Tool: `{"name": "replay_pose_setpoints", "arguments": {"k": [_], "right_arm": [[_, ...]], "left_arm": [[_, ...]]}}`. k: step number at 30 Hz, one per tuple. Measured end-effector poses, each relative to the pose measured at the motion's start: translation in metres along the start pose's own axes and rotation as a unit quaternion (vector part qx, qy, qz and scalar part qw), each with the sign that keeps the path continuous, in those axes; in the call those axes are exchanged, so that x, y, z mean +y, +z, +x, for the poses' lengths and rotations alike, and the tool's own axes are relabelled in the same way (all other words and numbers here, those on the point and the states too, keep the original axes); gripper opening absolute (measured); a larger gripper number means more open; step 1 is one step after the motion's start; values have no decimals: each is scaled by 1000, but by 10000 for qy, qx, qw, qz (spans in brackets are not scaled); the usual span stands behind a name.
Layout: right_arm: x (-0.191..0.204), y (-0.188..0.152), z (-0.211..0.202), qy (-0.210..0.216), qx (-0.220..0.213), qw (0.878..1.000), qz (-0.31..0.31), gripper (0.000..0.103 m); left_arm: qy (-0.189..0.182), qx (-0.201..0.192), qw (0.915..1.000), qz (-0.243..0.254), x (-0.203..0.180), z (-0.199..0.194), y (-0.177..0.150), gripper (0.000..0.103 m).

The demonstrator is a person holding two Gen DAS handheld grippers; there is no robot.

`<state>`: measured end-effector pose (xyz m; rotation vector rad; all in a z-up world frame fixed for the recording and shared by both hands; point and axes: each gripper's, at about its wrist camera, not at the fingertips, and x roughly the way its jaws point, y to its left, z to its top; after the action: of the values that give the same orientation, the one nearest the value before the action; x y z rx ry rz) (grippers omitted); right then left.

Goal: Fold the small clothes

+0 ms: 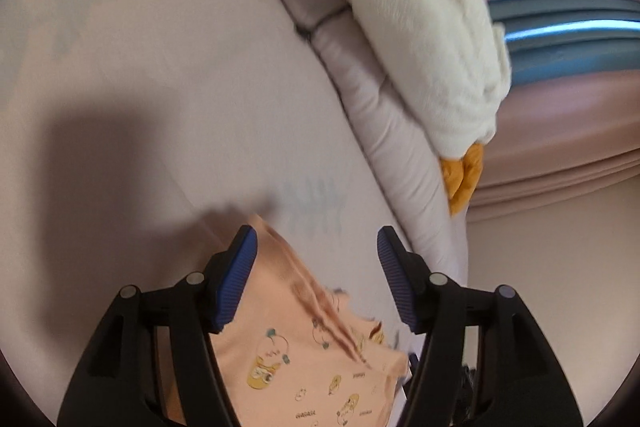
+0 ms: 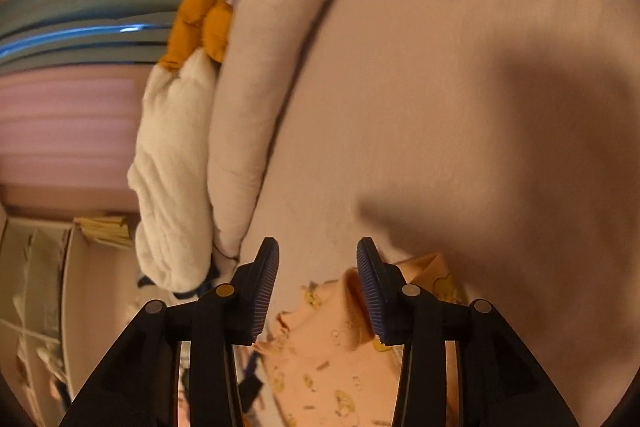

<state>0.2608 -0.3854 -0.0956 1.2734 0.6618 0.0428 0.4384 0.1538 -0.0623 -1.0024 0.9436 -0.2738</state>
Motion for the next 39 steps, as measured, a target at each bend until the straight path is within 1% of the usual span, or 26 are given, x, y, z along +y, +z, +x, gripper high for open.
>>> {"name": "replay_pose_setpoints", "arguments": {"k": [2,4,5,6,7,8,9,12,13,15,17,19,20,21,22,23,24,25,26,28,30,31,33,37,38,39], "right_arm": [[5,-3,-11,-58,-56,9994,-326,41],[22,-13,-22,-188,84,9942,-1051,41],[32,-23,-26,-261,212,9885,-1475,41],[37,-29,-26,-286,322,9843,-1711,41],[43,-41,-23,-283,600,9768,-2036,41],[46,-51,-17,-274,867,9709,-2214,41],[48,-65,-6,-338,1284,9615,-2404,41],[50,-92,33,-540,1934,9430,-2653,41],[50,-97,47,-542,2068,9401,-2656,41],[52,-101,73,-556,2216,9390,-2571,41],[53,-98,97,-591,2116,9411,-2572,41],[63,-87,107,-634,1736,9466,-2644,41],[69,-81,109,-674,1442,9516,-2630,41],[72,-67,105,-636,976,9623,-2460,41],[72,-57,94,-448,679,9699,-2296,41],[72,-51,80,-321,488,9735,-2209,41],[73,-43,65,-156,187,9774,-2099,41],[73,-40,55,-87,90,9784,-2065,41],[72,-38,44,-29,74,9788,-2048,41],[65,-39,20,-22,193,9770,-2123,41],[56,-46,-4,-128,268,9735,-2268,41],[49,-51,-26,-121,298,9713,-2358,41],[37,-60,-52,-135,364,9687,-2452,41],[20,-86,-82,-286,475,9626,-2653,41],[23,-92,-74,-334,499,9618,-2672,41],[15,-99,-78,-412,598,9592,-2731,41]], "left_arm": [[77,-4,9999,154,2,-10,-2,62],[282,89,9978,593,-3,-19,-10,61],[322,106,9952,913,-6,-29,-18,61],[335,156,9928,1139,-8,-34,-25,61],[339,217,9910,1273,-12,-27,-31,61],[279,366,9883,1457,-12,-31,-41,61],[251,486,9863,1559,-10,-29,-48,61],[227,770,9791,1870,-3,-32,-71,61],[236,849,9766,1963,-1,-32,-77,61],[256,1013,9701,2193,3,-33,-92,61],[286,1135,9652,2338,8,-32,-100,61],[338,1190,9635,2374,16,-35,-104,61],[340,1185,9639,2360,20,-39,-103,61],[342,1162,9650,2327,25,-42,-102,61],[342,1147,9658,2301,29,-45,-100,61],[367,1106,9667,2279,33,-49,-99,61],[399,1054,9671,2279,36,-53,-98,61],[395,1028,9671,2292,38,-57,-98,61],[389,995,9674,2298,42,-62,-98,61],[350,953,9683,2282,45,-69,-98,61],[320,927,9695,2247,47,-73,-100,61],[319,917,9696,2245,49,-76,-103,61],[308,911,9696,2248,51,-79,-108,61],[282,922,9665,2380,50,-83,-121,61],[300,919,9652,2431,49,-83,-124,61],[301,920,9644,2461,48,-82,-127,61]]}}
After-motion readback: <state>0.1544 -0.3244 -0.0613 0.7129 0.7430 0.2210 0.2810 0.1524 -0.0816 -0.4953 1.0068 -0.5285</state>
